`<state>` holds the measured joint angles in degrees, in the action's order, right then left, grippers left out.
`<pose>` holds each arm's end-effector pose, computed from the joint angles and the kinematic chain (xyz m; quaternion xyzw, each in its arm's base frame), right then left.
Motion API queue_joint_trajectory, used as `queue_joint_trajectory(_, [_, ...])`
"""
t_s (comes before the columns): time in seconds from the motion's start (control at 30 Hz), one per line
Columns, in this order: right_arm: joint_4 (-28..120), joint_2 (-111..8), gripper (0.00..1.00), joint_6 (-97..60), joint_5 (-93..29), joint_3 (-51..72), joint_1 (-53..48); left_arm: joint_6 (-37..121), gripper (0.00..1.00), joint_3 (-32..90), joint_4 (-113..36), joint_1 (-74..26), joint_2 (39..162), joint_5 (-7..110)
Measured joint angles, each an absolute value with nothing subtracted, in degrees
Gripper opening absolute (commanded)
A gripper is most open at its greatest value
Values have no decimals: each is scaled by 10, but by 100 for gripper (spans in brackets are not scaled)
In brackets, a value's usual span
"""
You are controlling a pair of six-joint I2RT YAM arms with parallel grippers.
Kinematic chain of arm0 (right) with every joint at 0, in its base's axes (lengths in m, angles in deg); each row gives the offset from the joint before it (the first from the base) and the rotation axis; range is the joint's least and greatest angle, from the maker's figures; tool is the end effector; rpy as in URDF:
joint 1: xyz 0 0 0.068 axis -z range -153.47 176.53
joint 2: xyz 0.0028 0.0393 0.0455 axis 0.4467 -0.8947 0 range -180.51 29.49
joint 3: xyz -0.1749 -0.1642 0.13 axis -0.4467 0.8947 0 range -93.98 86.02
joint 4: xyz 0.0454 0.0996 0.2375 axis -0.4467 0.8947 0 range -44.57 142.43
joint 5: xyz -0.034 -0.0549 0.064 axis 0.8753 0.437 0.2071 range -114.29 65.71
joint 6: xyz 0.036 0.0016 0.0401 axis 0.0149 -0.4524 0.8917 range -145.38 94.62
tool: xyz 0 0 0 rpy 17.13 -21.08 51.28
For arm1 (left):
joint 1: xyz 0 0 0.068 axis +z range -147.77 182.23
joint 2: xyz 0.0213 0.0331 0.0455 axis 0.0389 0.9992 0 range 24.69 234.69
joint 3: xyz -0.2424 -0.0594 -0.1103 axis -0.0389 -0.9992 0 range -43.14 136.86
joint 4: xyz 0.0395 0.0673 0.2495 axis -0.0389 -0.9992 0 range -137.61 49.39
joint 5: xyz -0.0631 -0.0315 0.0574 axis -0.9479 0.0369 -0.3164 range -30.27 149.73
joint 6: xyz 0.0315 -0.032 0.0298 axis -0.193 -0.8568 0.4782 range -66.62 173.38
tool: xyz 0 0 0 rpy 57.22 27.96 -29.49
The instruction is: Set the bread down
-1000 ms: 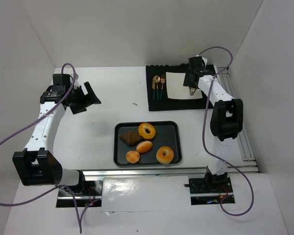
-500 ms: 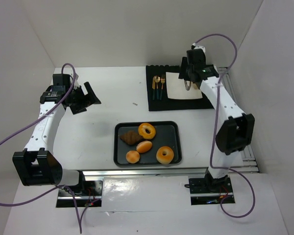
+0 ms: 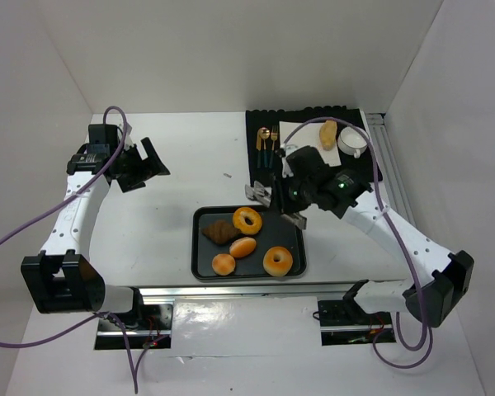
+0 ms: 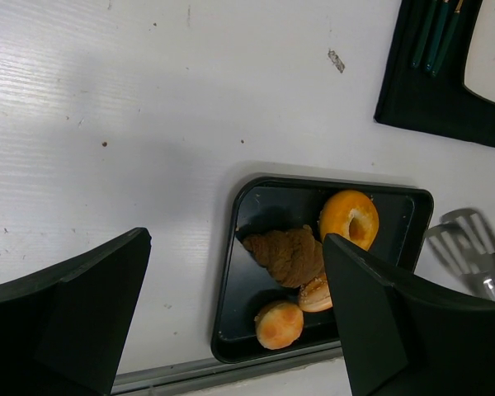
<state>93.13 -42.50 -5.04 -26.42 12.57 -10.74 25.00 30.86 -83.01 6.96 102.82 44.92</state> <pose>0.2042 0.1571 0.3517 -0.1435 0.9167 0.1946 0.3182 0.2887 0.0147 0.3355 -0.2167 0.8966 -0.1924 0.3349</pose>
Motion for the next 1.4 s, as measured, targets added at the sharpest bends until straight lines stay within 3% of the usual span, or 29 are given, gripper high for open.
queue_joint_trajectory(0.13, [958, -429, 48, -18, -280, 143, -133, 250, 99, 309, -830, 70, 1027, 449])
queue_joint_trajectory(0.3, [956, -432, 52, 4, -314, 184, -85, 250, 99, 309, -830, 70, 1025, 449])
queue_joint_trajectory(1.1, [938, -493, 54, -11, -382, 228, -62, 250, 100, 309, -830, 70, 1019, 451])
queue_joint_trajectory(1.2, [935, -493, 49, -15, -383, 228, -60, 250, 100, 309, -830, 70, 1019, 451])
queue_joint_trajectory(1.3, [937, -494, 35, -19, -379, 225, -58, 249, 100, 309, -830, 70, 1019, 451])
queue_joint_trajectory(1.4, [955, -494, 34, -23, -365, 205, -53, 250, 100, 309, -830, 70, 1019, 451])
